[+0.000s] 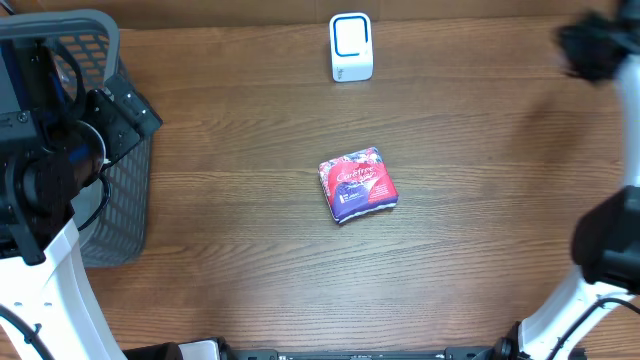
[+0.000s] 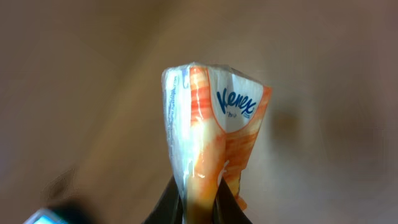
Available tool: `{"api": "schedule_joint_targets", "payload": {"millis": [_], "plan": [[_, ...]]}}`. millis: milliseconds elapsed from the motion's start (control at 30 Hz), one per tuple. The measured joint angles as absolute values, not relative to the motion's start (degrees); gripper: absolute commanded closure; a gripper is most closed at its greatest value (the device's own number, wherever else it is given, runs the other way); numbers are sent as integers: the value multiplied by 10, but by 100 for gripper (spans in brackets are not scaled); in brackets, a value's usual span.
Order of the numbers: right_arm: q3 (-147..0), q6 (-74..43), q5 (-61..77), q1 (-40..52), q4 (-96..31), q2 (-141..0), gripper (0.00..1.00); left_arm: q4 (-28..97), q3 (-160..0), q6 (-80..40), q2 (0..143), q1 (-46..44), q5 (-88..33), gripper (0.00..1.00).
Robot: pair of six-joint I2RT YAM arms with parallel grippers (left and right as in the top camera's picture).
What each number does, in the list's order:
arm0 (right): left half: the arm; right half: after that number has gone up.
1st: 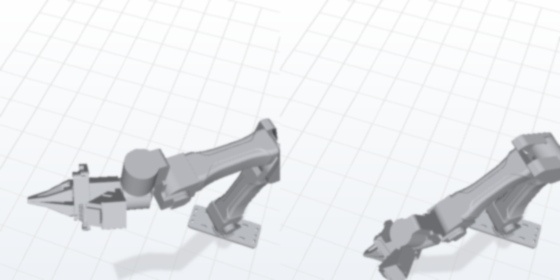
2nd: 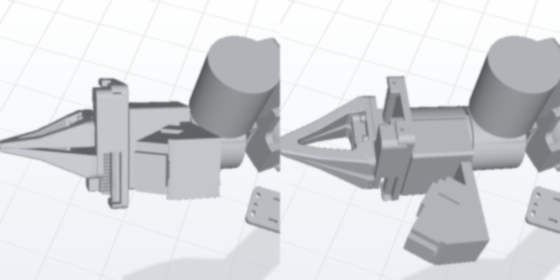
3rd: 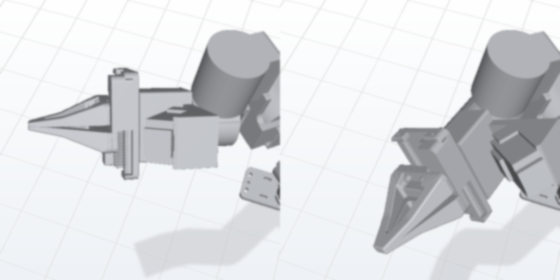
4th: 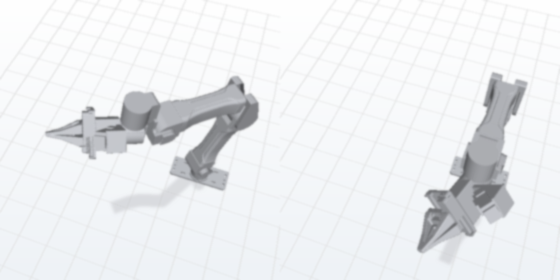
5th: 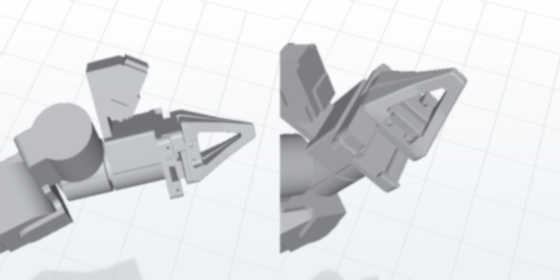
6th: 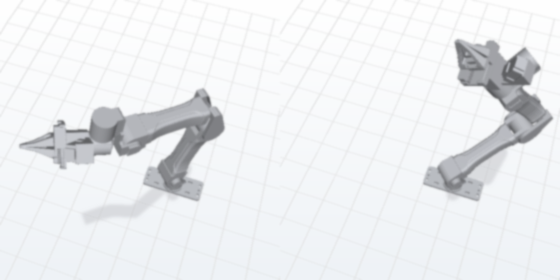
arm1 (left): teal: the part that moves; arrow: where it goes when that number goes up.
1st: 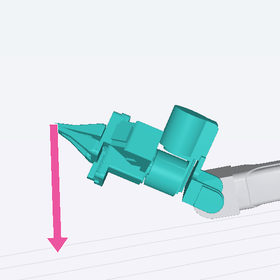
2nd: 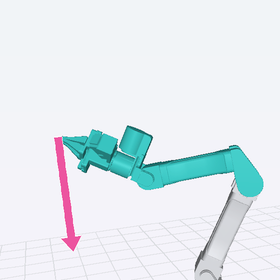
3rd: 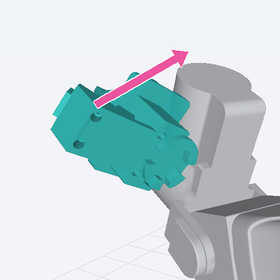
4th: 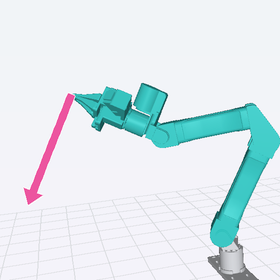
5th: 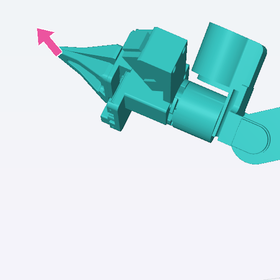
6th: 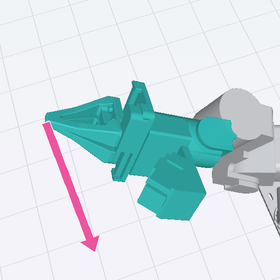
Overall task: Scan the item barcode
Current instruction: 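Carry the tissue pack right and drop it at the table edge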
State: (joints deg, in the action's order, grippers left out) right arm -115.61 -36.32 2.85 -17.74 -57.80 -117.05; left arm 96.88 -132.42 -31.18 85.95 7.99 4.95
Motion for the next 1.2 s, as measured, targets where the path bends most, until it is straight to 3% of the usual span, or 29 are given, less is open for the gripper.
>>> {"api": "schedule_joint_targets", "payload": {"millis": [167,433,567,733,933,1100,1200], "plan": [[-1155,-348,-24,-299,-647,-1196,96,969,-1324,-312,860,80,50,0],[-1154,-312,-47,-408,-666,-1218,66,969,-1324,-312,860,80,50,0],[-1154,-289,-50,-428,-666,-1225,39,969,-1324,-312,860,80,50,0],[-1154,-273,-39,-426,-671,-1236,36,969,-1324,-312,860,80,50,0],[-1154,-222,104,-420,-679,-1236,27,969,-1324,-312,860,80,50,0],[-1154,-81,339,-382,-744,-1237,18,969,-1324,-312,860,80,50,0],[-1154,3,409,-333,-806,-1237,12,969,-1324,-312,860,80,50,0]]}}
